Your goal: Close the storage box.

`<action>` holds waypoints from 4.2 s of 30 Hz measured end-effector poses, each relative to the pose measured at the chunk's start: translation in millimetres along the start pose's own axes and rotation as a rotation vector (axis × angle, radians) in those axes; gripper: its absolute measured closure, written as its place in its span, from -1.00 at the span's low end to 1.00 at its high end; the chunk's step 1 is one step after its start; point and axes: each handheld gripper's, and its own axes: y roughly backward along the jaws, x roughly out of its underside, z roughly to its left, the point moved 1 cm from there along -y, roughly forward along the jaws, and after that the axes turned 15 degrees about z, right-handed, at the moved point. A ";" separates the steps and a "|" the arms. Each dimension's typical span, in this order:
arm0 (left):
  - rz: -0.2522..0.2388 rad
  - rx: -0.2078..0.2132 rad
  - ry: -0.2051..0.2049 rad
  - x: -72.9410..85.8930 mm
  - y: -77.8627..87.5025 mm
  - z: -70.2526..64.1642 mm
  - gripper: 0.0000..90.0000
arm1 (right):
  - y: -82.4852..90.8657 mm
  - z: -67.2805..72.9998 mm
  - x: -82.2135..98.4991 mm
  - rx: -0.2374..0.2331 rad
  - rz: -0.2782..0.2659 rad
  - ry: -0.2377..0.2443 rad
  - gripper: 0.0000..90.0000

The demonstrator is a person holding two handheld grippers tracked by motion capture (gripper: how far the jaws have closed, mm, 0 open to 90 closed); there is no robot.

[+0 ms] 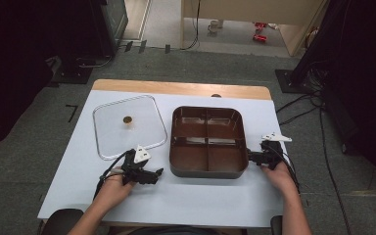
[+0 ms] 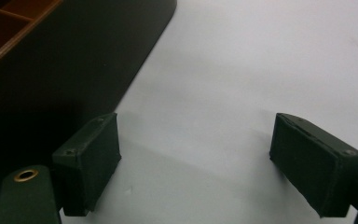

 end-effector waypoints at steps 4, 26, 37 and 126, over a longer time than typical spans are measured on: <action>0.042 0.008 -0.006 -4.9 1.8 1.2 -0.70 | 0.0 0.0 0.0 0.000 0.000 0.000 -0.65; 0.021 0.114 0.028 -16.0 21.9 11.3 -0.68 | 0.0 0.0 0.0 0.000 0.000 0.000 -0.65; 0.011 0.154 0.010 -22.1 27.5 16.7 -0.67 | 0.0 -0.1 0.0 0.000 0.000 0.001 -0.65; 0.031 -0.009 0.184 -65.0 11.9 167.7 -0.29 | 0.0 0.0 0.0 0.000 0.000 0.001 -0.65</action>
